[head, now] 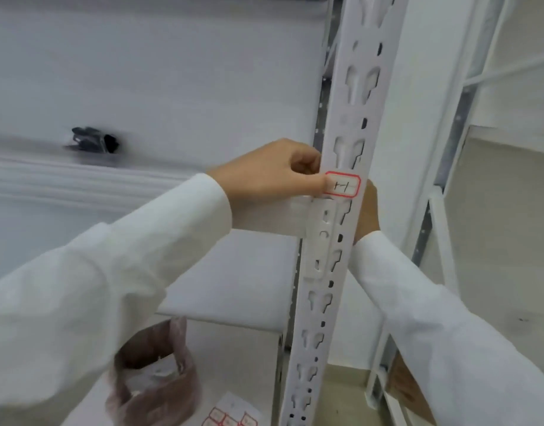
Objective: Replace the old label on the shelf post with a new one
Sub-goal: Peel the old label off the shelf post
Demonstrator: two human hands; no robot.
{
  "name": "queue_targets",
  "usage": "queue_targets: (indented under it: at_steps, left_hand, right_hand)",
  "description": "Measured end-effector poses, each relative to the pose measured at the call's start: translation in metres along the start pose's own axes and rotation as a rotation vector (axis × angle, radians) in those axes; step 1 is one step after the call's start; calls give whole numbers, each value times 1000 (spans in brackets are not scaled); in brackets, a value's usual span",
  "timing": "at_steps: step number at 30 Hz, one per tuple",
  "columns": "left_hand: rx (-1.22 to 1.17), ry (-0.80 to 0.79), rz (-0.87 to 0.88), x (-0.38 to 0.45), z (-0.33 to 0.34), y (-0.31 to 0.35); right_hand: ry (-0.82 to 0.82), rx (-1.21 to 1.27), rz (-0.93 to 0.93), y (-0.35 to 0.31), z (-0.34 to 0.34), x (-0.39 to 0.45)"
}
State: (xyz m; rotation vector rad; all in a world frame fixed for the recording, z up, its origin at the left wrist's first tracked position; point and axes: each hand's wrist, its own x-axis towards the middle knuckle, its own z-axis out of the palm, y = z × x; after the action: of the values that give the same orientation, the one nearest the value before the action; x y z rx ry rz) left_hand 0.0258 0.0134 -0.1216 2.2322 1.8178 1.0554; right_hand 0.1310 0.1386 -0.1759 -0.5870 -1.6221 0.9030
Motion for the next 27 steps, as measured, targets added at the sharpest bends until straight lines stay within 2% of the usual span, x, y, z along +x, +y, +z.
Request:
queue_targets:
  at_steps: [2, 5, 10, 15, 21, 23, 27]
  left_hand:
    - [6, 22, -4, -3, 3, 2]
    - [10, 51, -52, -4, 4, 7]
    - [-5, 91, -101, -3, 5, 5]
    - [-55, 113, -98, -3, 7, 4]
    - [-120, 78, -39, 1, 9, -5]
    - [-103, 97, -25, 1, 9, -6]
    - [-107, 113, 5, 3, 9, -8]
  right_hand:
    - [95, 131, -26, -11, -9, -17]
    - [205, 151, -49, -31, -34, -40]
    - [212, -108, -376, -64, -53, -71]
    - [224, -496, -527, -52, -43, -79]
    - [253, -593, -738, -23, -36, -73]
    - [200, -479, -682, -21, -36, -73]
    - [95, -132, -353, -35, -36, -73]
